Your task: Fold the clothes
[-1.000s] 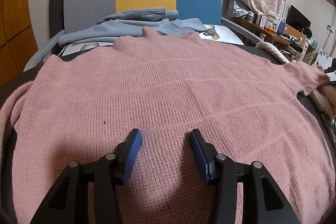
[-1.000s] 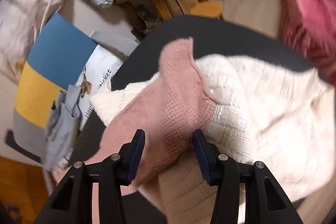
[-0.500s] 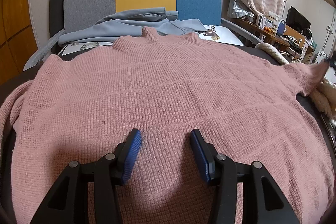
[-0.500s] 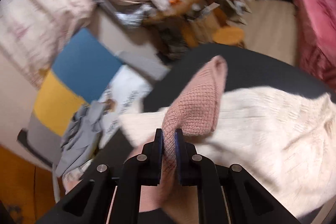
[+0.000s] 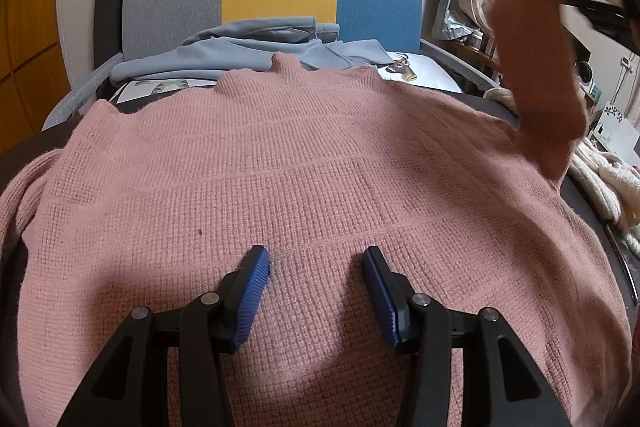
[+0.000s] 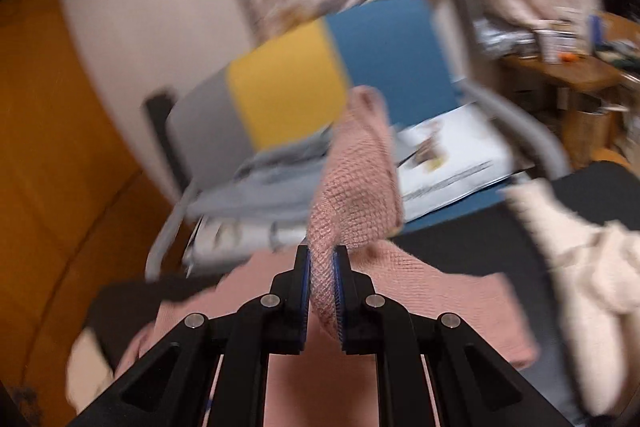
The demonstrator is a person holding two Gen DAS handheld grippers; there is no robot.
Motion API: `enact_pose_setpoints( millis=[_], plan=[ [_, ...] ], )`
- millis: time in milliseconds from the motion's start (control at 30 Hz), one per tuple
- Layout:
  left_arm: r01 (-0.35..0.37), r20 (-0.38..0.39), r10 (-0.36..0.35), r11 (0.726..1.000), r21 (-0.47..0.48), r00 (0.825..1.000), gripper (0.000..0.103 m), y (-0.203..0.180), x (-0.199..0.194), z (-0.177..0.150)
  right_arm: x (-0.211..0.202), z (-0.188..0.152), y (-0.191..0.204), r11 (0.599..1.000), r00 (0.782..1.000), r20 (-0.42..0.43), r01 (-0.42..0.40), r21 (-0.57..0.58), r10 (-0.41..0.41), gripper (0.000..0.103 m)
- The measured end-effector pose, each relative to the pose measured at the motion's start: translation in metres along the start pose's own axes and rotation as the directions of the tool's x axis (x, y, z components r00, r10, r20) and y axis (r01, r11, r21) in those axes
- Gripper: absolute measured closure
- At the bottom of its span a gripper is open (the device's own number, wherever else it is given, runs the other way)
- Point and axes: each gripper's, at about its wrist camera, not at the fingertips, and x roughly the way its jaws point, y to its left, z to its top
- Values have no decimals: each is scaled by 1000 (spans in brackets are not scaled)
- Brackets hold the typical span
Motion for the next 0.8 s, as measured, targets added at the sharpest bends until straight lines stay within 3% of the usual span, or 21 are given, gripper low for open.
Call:
enact_pose_setpoints(
  millis=[133, 233, 267, 300, 333, 467, 533, 633, 700, 800],
  plan=[
    [9, 1, -9, 1000, -10, 1000, 53, 1, 0, 0, 71, -53, 64, 987, 988, -111, -122, -101, 111, 92],
    [25, 3, -25, 999, -27, 1000, 53, 4, -1, -1, 121, -85, 91, 967, 949, -255, -224, -121, 188, 85],
    [31, 3, -31, 999, -33, 1000, 53, 6, -1, -1, 126, -94, 92, 967, 943, -289, -212, -141, 164, 78],
    [35, 3, -35, 999, -37, 999, 53, 6, -2, -1, 131, -104, 93, 966, 936, -323, -200, -162, 140, 61],
    [40, 4, -40, 998, -42, 999, 53, 7, -2, -1, 132, -112, 92, 965, 932, -342, -190, -179, 119, 56],
    [67, 5, -67, 996, -66, 998, 53, 12, -3, 0, 76, -130, 52, 980, 975, -202, -122, -156, 89, 56],
    [101, 7, -100, 989, -109, 995, 53, 19, -5, 1, 49, -141, 16, 993, 989, -147, -17, -120, -1, 57],
    [128, 16, -128, 961, -247, 992, 53, 36, -13, 7, 34, -156, -30, 980, 968, -164, 177, -94, -191, 69],
    [89, 27, -85, 937, -337, 996, 53, 50, -15, 16, 28, -165, -57, 974, 960, -166, 221, -54, -227, 75],
    [18, 17, -11, 906, -423, 1000, 53, 69, -6, 33, 17, -173, -93, 974, 969, -149, 212, 77, -200, 86]
  ],
)
